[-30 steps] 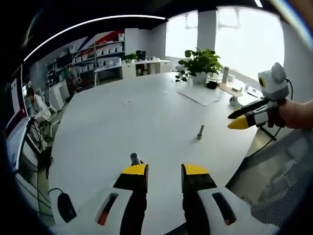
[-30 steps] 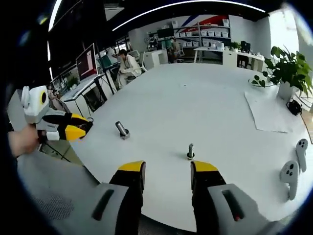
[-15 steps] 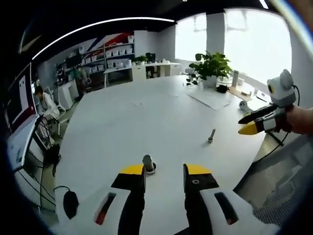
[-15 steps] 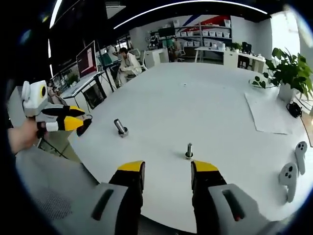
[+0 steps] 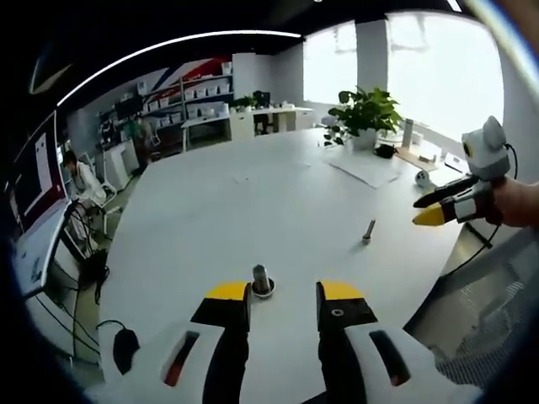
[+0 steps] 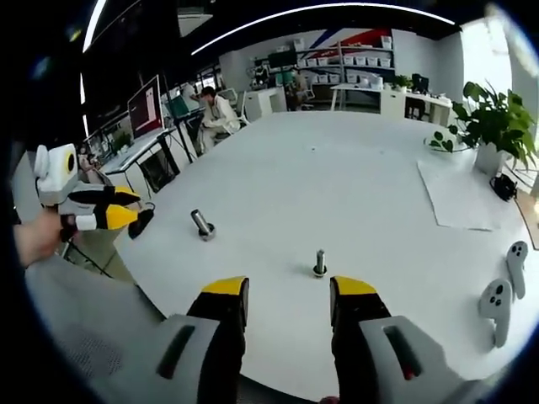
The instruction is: Place the washer onto the threaded stud by aligning its center hole with the stud, sliding it down to the base, and recovering from edge contact or off-axis alignment until the washer reaches the visible bottom stop.
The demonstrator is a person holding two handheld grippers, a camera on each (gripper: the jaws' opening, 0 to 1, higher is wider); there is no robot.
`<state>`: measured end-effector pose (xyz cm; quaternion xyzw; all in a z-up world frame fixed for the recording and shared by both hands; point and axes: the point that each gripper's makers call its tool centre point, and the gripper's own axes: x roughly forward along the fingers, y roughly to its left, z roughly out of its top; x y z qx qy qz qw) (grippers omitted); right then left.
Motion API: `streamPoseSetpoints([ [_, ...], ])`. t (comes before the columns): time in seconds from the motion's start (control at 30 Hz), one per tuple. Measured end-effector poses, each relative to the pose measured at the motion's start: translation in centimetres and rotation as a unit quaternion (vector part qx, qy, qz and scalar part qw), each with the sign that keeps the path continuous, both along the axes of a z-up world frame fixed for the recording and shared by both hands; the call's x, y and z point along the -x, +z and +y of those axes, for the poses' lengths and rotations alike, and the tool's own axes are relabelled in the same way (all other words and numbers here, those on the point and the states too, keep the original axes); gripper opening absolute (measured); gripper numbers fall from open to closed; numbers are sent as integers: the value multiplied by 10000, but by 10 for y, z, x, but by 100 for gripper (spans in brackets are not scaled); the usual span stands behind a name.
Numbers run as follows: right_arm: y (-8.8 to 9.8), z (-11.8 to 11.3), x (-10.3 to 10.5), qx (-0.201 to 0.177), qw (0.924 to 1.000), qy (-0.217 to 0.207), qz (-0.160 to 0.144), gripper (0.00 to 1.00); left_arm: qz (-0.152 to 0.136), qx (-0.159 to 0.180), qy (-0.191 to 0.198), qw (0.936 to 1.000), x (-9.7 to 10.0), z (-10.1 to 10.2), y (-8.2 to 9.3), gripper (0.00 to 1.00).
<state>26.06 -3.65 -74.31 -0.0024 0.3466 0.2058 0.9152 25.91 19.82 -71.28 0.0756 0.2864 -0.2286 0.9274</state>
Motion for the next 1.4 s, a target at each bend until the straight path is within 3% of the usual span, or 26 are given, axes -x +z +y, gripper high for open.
streamPoseSetpoints([
  [0.1,-4,1,1,161,9998,101,35,41,11,2,-6,10000,-1,-1,0,29],
  [0.43,-5,1,1,193,9998,89,10,45,111,-57,104,9999,0,5,-7,31],
  [0.67,-2,-4,-1,201,9998,-10,-42,47,148,121,326,9993,-1,12,-5,32],
  [1.03,-11,-7,2,225,9996,-101,165,49,312,-124,177,9993,4,8,-18,31],
  [1.4,-14,-3,4,279,9994,-14,203,51,340,-85,280,9990,4,13,-18,31],
])
